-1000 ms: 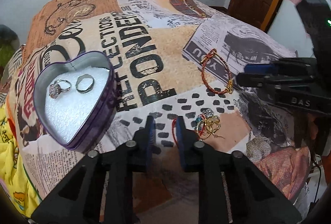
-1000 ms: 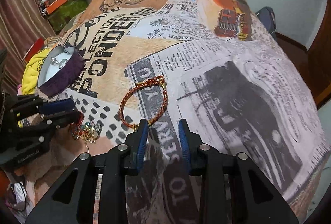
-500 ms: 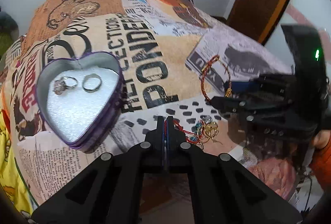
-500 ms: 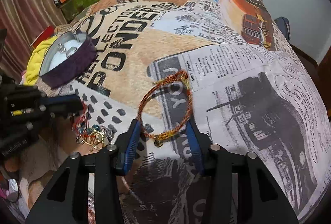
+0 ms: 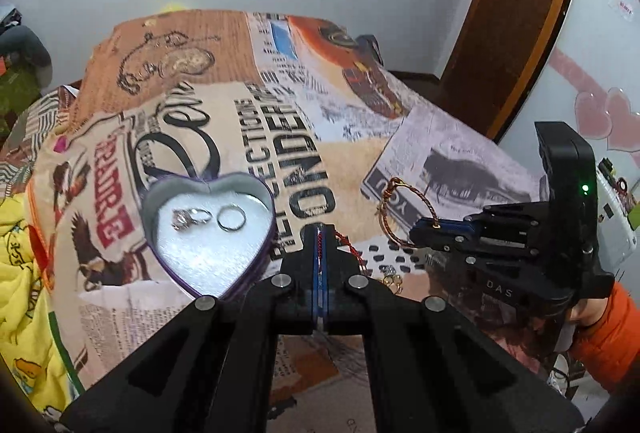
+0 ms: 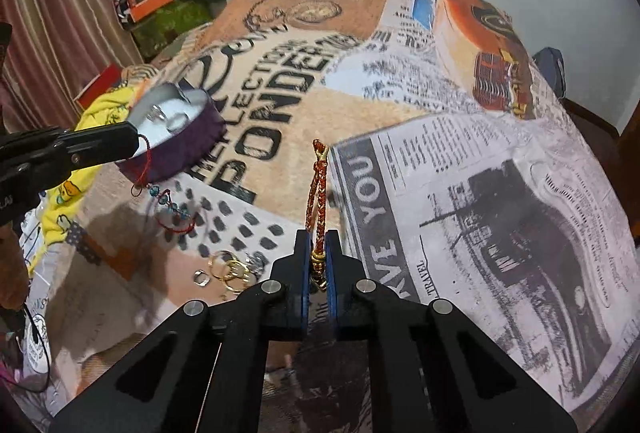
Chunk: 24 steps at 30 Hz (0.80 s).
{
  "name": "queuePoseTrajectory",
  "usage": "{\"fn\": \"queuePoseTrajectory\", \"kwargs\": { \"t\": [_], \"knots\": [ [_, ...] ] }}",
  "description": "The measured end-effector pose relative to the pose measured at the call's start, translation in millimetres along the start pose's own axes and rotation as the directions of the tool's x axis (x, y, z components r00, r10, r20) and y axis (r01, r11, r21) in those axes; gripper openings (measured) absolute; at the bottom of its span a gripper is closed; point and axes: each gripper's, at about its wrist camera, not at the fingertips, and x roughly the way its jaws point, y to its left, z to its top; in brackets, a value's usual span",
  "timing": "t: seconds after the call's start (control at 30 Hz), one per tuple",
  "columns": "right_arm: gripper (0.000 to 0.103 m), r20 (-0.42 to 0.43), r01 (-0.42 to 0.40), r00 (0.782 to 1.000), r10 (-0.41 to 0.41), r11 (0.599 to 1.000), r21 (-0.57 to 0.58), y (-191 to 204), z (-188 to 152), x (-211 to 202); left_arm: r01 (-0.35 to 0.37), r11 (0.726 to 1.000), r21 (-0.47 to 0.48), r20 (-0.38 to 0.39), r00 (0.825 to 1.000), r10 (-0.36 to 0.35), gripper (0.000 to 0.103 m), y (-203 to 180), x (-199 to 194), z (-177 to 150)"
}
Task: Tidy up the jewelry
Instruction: 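Lift both bracelets and carry them over the heart tin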
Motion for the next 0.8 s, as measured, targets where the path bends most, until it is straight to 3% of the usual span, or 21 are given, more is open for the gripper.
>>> {"fn": "queuePoseTrajectory", "kwargs": {
  "t": [0.3,0.8],
  "knots": [
    [0.006,0.091,-0.011,0.996,0.013,1.0,-0.02,14.6,16.0,-30.9,-0.003,0.999,-0.037,0.064,0.998,0.005,0.0,10.2,-30.6,9.0],
    [0.006,0.194,-0.067,0.978,0.08,0.995,-0.071,60.9,48.6,-50.5,-0.072,0.995,-0.071,0.169,0.982,0.084,0.0,39.3,-73.7,24.3]
  ]
}}
